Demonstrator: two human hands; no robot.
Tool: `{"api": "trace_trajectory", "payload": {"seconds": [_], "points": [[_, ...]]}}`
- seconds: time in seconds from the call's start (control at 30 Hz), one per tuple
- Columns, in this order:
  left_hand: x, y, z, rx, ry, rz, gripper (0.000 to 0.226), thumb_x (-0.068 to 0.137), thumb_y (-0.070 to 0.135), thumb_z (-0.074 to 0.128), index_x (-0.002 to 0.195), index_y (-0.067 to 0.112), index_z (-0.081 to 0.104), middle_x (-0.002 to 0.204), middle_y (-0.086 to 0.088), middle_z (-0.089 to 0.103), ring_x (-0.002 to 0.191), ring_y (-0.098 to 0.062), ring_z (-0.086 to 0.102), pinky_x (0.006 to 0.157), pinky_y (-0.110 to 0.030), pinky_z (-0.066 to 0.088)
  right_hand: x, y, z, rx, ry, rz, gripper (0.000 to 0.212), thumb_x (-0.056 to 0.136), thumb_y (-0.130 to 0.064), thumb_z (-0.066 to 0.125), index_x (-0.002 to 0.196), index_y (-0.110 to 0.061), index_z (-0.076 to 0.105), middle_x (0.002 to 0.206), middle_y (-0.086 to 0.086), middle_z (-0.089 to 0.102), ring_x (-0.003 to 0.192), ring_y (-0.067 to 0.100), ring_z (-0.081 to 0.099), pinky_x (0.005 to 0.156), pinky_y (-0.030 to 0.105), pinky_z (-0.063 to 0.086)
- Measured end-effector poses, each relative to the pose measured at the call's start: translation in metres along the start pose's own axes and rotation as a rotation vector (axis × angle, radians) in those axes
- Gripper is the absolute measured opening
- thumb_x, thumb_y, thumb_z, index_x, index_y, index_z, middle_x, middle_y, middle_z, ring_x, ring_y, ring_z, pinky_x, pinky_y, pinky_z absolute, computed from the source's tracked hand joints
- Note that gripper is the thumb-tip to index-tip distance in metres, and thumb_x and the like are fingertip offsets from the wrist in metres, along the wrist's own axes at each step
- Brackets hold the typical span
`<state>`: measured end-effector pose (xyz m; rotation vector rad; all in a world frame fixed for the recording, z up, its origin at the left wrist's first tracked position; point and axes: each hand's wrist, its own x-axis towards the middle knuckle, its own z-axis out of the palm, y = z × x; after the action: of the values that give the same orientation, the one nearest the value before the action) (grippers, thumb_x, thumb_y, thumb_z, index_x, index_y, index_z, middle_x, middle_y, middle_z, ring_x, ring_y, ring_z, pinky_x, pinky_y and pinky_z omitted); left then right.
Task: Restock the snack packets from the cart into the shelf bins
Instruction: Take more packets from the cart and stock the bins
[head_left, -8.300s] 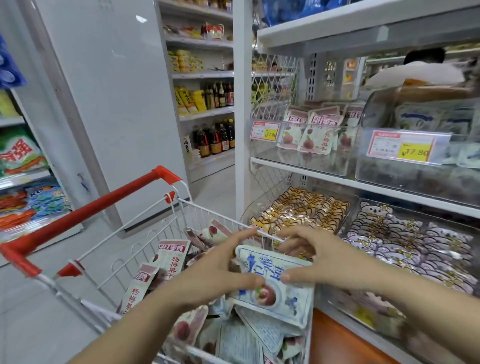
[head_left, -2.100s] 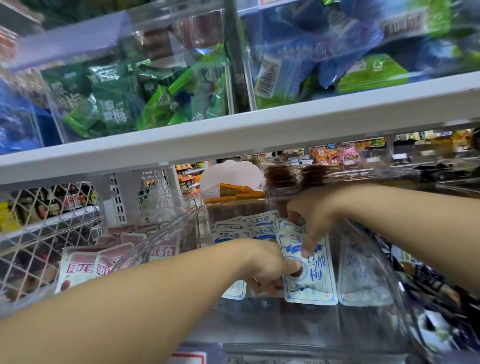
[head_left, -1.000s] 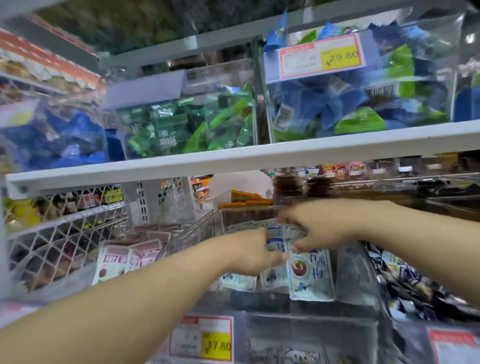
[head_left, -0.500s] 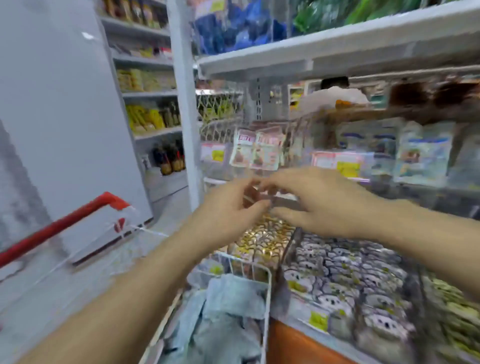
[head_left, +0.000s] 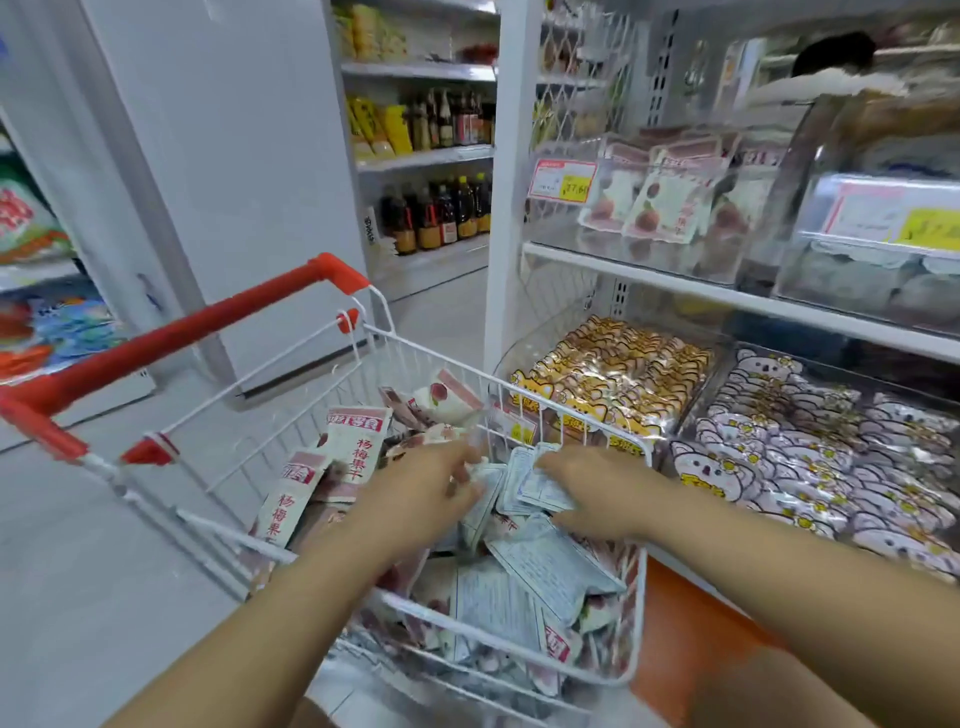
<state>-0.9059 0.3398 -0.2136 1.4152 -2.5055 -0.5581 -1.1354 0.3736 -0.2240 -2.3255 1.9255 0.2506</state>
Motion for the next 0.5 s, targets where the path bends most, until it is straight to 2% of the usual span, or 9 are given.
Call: {"api": "trace_trajectory", "payload": {"seconds": [0.13,0.2,0.3,0.37,0.43,0.5], "points": [[0.001,-0.004,0.006,-0.050,-0.017,-0.014,0.034,0.095,0.040,0.059,0.129,0.035,0.057,0.110,0.017,0.065,0.094,-0.009,0.063,0.089,-0.030,0.051,0.022,0.004,0.015,-0.086,-0.057,0.061,0.074,0.084,-0.043,0.070,0.145,-0.020,0.034,0.142,0.009,0.040,0.127,0.032,0.045,0.096,0.050,0.050],[0.002,-0.003,0.006,-0.086,0.004,-0.036,0.036,0.096,0.041,0.059,0.131,0.036,0.056,0.111,0.018,0.064,0.094,-0.008,0.063,0.091,-0.033,0.052,0.029,0.000,0.019,-0.105,-0.037,0.069,0.071,0.082,-0.029,0.069,0.143,-0.021,0.035,0.135,0.011,0.042,0.120,0.032,0.049,0.089,0.049,0.054],[0.000,0.000,0.006,-0.043,0.011,-0.025,0.037,0.097,0.043,0.057,0.133,0.037,0.054,0.116,0.018,0.063,0.100,-0.008,0.061,0.091,-0.034,0.051,0.034,0.002,0.022,-0.032,0.033,0.069,0.057,0.080,-0.008,0.058,0.134,-0.021,0.044,0.117,0.007,0.054,0.100,0.028,0.059,0.074,0.044,0.057],[-0.002,0.001,0.006,-0.017,0.011,-0.008,0.038,0.097,0.045,0.055,0.134,0.038,0.052,0.120,0.019,0.062,0.106,-0.008,0.061,0.092,-0.035,0.051,0.032,0.009,0.017,0.089,0.092,0.088,0.041,0.083,-0.003,0.051,0.120,-0.020,0.051,0.102,0.005,0.058,0.082,0.024,0.060,0.062,0.035,0.052],[-0.002,0.000,0.006,-0.023,0.033,0.003,0.040,0.097,0.046,0.055,0.136,0.038,0.051,0.122,0.019,0.061,0.109,-0.007,0.060,0.093,-0.034,0.051,0.025,0.012,0.002,0.320,0.191,0.097,0.029,0.089,-0.005,0.050,0.113,-0.021,0.054,0.078,0.003,0.057,0.059,0.016,0.051,0.048,0.027,0.037],[-0.002,0.000,0.004,-0.103,0.052,0.001,0.044,0.097,0.047,0.057,0.139,0.037,0.050,0.127,0.019,0.060,0.112,-0.004,0.059,0.097,-0.034,0.050,0.017,0.008,-0.020,0.602,0.351,0.054,0.025,0.091,-0.009,0.059,0.112,-0.023,0.056,0.074,0.001,0.061,0.055,0.009,0.051,0.050,0.022,0.038]]}}
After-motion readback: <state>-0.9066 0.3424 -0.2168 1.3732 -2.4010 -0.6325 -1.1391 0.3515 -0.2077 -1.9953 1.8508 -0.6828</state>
